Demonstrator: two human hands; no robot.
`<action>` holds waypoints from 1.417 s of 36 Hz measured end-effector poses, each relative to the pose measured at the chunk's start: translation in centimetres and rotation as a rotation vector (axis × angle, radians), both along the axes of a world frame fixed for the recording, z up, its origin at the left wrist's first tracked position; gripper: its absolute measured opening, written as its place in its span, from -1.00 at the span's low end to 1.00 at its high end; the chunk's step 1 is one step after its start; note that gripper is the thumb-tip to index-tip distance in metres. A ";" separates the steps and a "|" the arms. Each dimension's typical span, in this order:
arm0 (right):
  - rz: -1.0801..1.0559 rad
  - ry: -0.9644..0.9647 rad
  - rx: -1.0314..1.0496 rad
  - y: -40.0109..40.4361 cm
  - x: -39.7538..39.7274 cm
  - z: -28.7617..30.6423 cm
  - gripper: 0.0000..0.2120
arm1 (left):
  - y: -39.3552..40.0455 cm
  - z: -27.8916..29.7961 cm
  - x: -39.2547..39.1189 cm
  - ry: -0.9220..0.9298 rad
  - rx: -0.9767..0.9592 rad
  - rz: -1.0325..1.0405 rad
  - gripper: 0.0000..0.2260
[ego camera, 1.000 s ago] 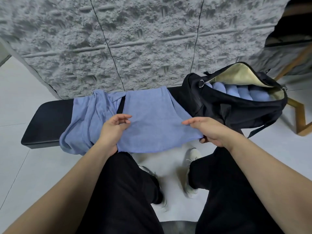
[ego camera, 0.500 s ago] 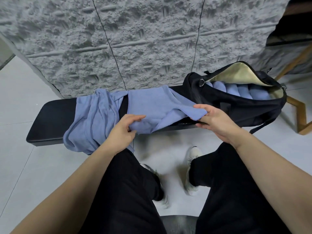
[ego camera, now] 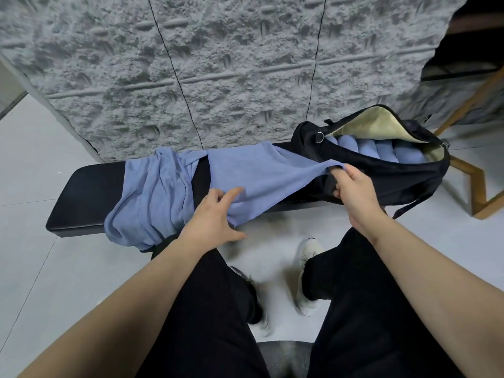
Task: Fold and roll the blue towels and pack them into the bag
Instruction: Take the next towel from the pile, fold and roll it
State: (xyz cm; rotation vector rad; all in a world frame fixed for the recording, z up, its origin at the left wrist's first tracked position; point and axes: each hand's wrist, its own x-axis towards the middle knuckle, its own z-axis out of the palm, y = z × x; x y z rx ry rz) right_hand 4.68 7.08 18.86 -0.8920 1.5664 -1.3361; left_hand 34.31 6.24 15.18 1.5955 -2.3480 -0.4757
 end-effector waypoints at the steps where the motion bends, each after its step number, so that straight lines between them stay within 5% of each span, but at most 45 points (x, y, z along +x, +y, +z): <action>1: -0.006 0.027 -0.008 0.0 0.1 -0.1 -0.88 | 0.0 -0.1 -0.1 -0.038 -0.018 0.023 -0.18; 8: -0.023 0.141 -0.100 0.7 0.4 0.2 -0.81 | 0.2 0.1 -0.3 -0.036 -0.151 0.034 -0.91; 13: -0.034 0.137 -0.119 1.4 0.2 0.6 -0.63 | 1.0 1.6 -0.5 0.126 -0.144 0.042 -0.77; 20: 0.130 0.447 -0.185 2.5 0.1 0.9 -0.57 | 1.0 2.3 1.0 0.131 -0.296 0.143 -0.64; 25: 0.218 0.505 -0.210 2.9 0.3 1.2 -0.63 | 2.2 3.5 1.2 0.504 -0.033 0.255 -0.73; 34: 0.243 0.483 -0.210 2.7 1.8 1.4 -0.68 | 2.4 5.1 1.3 0.365 -0.005 0.173 -0.87; 41: 0.260 0.428 -0.226 2.3 2.9 1.2 -0.70 | 2.4 5.5 2.1 0.277 0.054 0.140 -0.68; 51: 0.236 0.404 -0.167 2.2 3.2 0.3 -0.66 | 1.9 6.0 1.1 0.474 0.076 0.320 -0.85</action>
